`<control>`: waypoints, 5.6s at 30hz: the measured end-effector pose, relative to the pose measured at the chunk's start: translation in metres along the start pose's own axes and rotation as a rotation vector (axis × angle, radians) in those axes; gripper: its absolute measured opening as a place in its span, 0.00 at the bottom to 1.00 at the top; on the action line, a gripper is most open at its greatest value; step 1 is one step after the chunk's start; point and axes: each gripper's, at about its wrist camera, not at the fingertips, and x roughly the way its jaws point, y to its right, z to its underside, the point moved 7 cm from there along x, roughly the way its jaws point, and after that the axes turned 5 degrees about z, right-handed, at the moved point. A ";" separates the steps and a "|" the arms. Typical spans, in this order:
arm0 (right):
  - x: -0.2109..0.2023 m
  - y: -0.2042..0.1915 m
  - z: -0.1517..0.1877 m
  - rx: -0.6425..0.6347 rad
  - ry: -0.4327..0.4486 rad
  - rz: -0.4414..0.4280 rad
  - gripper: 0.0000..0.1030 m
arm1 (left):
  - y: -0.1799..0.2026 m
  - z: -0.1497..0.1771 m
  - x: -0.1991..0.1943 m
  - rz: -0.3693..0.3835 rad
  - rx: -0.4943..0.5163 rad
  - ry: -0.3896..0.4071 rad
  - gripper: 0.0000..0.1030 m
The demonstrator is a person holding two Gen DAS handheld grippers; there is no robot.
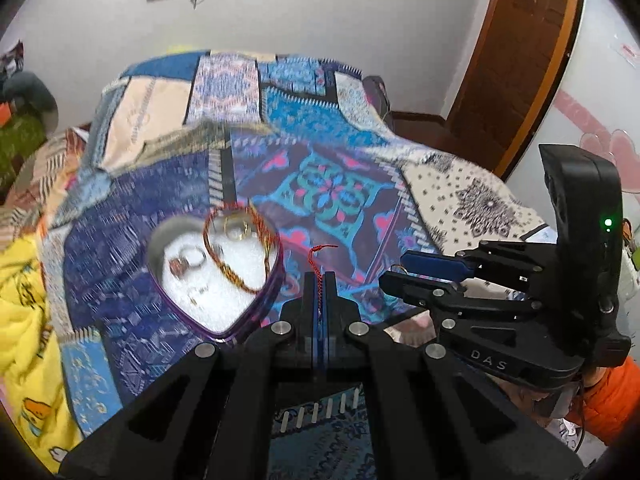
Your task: Organize jewelry
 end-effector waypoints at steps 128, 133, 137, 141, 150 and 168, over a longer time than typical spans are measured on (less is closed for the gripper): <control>-0.284 -0.090 -0.063 0.036 0.756 0.120 1.00 | 0.033 -0.011 -0.326 -0.330 -0.006 0.770 0.95; -0.284 -0.090 -0.058 0.029 0.747 0.117 1.00 | 0.030 -0.011 -0.323 -0.325 -0.013 0.765 0.96; -0.282 -0.092 -0.056 0.020 0.740 0.114 1.00 | 0.030 -0.011 -0.322 -0.331 -0.011 0.760 0.96; -0.279 -0.093 -0.055 0.017 0.733 0.115 1.00 | 0.031 -0.010 -0.321 -0.329 -0.012 0.757 0.96; -0.280 -0.091 -0.056 0.025 0.724 0.114 1.00 | 0.028 -0.010 -0.320 -0.327 -0.015 0.754 0.97; -0.283 -0.091 -0.054 0.026 0.713 0.115 1.00 | 0.028 -0.010 -0.313 -0.323 -0.004 0.747 0.97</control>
